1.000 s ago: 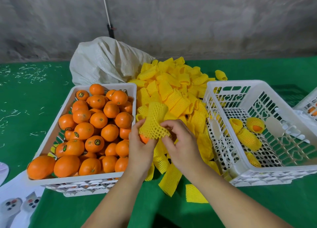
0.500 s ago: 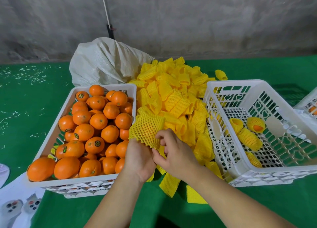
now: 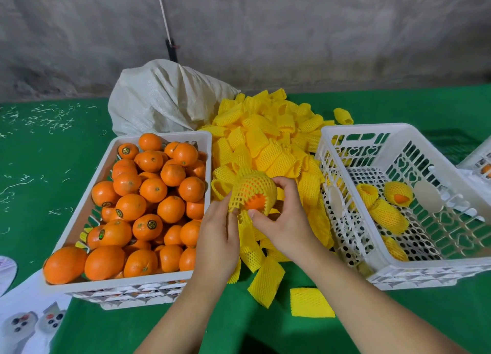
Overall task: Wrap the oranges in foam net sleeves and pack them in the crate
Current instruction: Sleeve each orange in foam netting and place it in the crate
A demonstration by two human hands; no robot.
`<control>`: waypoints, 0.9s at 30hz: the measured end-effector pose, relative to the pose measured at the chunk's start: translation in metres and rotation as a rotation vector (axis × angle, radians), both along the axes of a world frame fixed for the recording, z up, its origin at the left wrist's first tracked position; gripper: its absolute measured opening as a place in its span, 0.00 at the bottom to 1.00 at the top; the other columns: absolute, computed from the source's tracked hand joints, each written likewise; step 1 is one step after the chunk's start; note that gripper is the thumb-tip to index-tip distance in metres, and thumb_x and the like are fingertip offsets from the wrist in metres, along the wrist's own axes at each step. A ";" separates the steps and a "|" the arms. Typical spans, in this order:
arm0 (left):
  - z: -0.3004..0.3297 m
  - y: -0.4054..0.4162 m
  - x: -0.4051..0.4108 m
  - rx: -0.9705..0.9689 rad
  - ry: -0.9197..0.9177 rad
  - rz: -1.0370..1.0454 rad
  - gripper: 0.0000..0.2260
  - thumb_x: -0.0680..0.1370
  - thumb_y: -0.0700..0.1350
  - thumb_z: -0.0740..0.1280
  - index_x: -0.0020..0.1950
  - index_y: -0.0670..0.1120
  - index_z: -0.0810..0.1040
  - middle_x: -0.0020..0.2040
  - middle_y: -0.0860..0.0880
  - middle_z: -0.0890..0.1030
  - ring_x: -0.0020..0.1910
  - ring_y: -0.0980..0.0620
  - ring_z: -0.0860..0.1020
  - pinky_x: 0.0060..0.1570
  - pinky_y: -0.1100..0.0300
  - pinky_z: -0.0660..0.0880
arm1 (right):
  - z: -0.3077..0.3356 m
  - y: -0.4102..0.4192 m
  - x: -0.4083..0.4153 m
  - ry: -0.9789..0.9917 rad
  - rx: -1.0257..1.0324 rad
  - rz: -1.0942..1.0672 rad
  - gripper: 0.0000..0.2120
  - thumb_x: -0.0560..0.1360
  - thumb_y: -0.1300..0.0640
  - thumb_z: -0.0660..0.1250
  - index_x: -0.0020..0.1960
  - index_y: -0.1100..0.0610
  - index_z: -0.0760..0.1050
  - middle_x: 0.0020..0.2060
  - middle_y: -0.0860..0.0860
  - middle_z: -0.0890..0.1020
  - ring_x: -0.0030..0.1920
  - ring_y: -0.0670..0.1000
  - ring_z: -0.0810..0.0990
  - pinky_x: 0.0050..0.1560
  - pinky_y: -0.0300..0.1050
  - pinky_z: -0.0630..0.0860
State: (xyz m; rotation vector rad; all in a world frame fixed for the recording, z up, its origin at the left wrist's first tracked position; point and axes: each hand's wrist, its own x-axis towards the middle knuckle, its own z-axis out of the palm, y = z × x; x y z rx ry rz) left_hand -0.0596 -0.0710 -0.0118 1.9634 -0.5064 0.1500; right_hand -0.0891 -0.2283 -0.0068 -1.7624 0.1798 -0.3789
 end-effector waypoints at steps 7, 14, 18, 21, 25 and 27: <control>-0.008 -0.003 -0.014 0.094 -0.277 0.003 0.28 0.83 0.35 0.64 0.83 0.44 0.65 0.59 0.47 0.75 0.57 0.47 0.76 0.51 0.49 0.77 | 0.000 0.009 0.004 -0.079 0.150 -0.059 0.37 0.69 0.59 0.79 0.62 0.39 0.58 0.53 0.49 0.76 0.47 0.42 0.83 0.35 0.38 0.77; 0.004 -0.012 -0.021 -0.489 0.362 -0.159 0.28 0.80 0.61 0.66 0.80 0.57 0.69 0.76 0.50 0.73 0.76 0.50 0.72 0.75 0.47 0.69 | 0.002 0.012 -0.003 -0.054 0.086 0.059 0.40 0.72 0.62 0.75 0.69 0.44 0.51 0.61 0.46 0.71 0.54 0.38 0.79 0.45 0.36 0.78; 0.016 -0.016 -0.010 -0.830 0.684 -0.146 0.27 0.82 0.54 0.65 0.79 0.49 0.66 0.73 0.42 0.78 0.72 0.38 0.76 0.75 0.33 0.67 | 0.011 0.012 -0.016 -0.027 0.193 0.290 0.27 0.75 0.48 0.69 0.69 0.41 0.61 0.63 0.40 0.75 0.62 0.46 0.78 0.60 0.46 0.78; 0.015 -0.007 -0.011 -0.865 0.705 -0.211 0.30 0.78 0.47 0.68 0.80 0.45 0.65 0.73 0.39 0.77 0.73 0.37 0.74 0.74 0.36 0.69 | 0.018 0.022 -0.012 -0.039 0.324 0.128 0.21 0.75 0.40 0.68 0.56 0.49 0.62 0.47 0.37 0.80 0.46 0.40 0.79 0.45 0.37 0.77; 0.022 -0.017 -0.002 -0.657 0.773 -0.378 0.30 0.76 0.51 0.66 0.79 0.48 0.69 0.78 0.48 0.73 0.73 0.49 0.75 0.76 0.50 0.68 | 0.014 0.018 0.003 0.115 0.726 -0.032 0.32 0.72 0.43 0.77 0.70 0.45 0.66 0.63 0.49 0.82 0.62 0.48 0.82 0.61 0.49 0.79; 0.023 -0.017 0.012 -0.472 0.811 -0.287 0.24 0.81 0.55 0.65 0.76 0.50 0.73 0.80 0.47 0.71 0.73 0.50 0.74 0.76 0.52 0.68 | 0.012 0.000 0.006 0.200 0.903 0.052 0.31 0.75 0.47 0.75 0.75 0.49 0.70 0.67 0.54 0.81 0.66 0.56 0.81 0.68 0.59 0.76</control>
